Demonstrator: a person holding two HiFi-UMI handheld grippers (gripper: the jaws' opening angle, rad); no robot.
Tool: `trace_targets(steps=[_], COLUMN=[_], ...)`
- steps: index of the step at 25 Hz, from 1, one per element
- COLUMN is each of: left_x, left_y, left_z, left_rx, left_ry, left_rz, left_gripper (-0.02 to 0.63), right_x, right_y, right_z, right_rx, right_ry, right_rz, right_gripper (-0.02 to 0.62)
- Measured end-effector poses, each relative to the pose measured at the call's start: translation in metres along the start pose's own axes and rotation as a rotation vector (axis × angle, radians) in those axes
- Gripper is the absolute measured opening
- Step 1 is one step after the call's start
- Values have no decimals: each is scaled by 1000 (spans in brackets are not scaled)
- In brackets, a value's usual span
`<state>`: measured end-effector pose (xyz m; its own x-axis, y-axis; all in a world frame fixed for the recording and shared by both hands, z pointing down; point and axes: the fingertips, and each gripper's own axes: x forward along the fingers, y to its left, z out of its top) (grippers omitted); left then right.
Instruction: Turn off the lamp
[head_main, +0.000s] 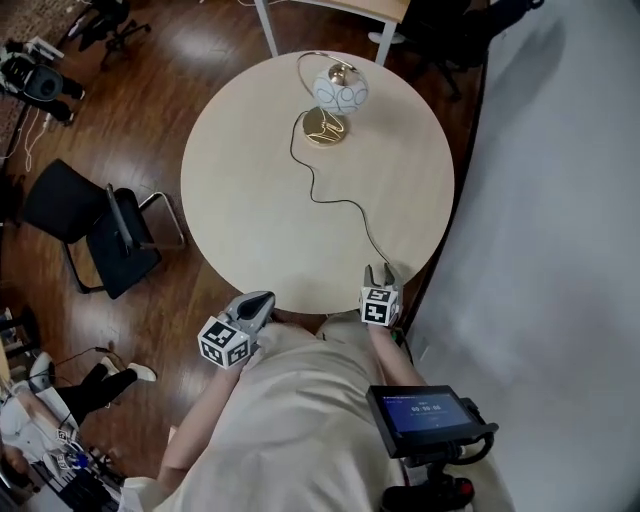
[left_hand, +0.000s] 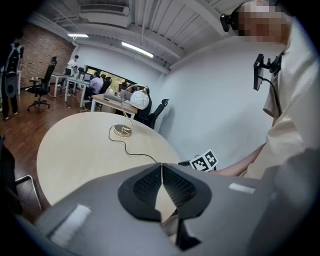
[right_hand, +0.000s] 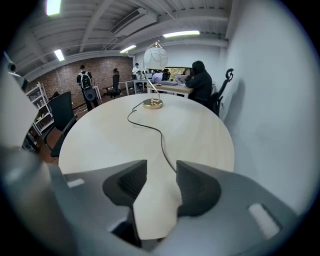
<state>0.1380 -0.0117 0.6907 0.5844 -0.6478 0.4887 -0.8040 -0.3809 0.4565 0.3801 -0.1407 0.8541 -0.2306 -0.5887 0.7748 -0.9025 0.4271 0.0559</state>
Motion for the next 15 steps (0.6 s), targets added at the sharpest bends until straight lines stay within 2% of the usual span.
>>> trace_targets(steps=[3, 8, 12, 15], left_x=[-36, -121, -170, -198], left_y=[24, 91, 131, 161], left_z=[-2, 1, -26, -36], left_rx=[-23, -70, -145, -140], left_ry=[-46, -145, -190, -228], left_rz=[12, 41, 44, 34], left_gripper=[-20, -20, -23, -23], right_x=[-3, -8, -19, -16], right_y=[44, 163, 248, 303], right_z=[18, 71, 95, 118], right_rx=[-11, -86, -156, -187], right_ry=[-16, -66, -98, -140], right_rz=[24, 105, 157, 186], right_gripper=[175, 146, 127, 123])
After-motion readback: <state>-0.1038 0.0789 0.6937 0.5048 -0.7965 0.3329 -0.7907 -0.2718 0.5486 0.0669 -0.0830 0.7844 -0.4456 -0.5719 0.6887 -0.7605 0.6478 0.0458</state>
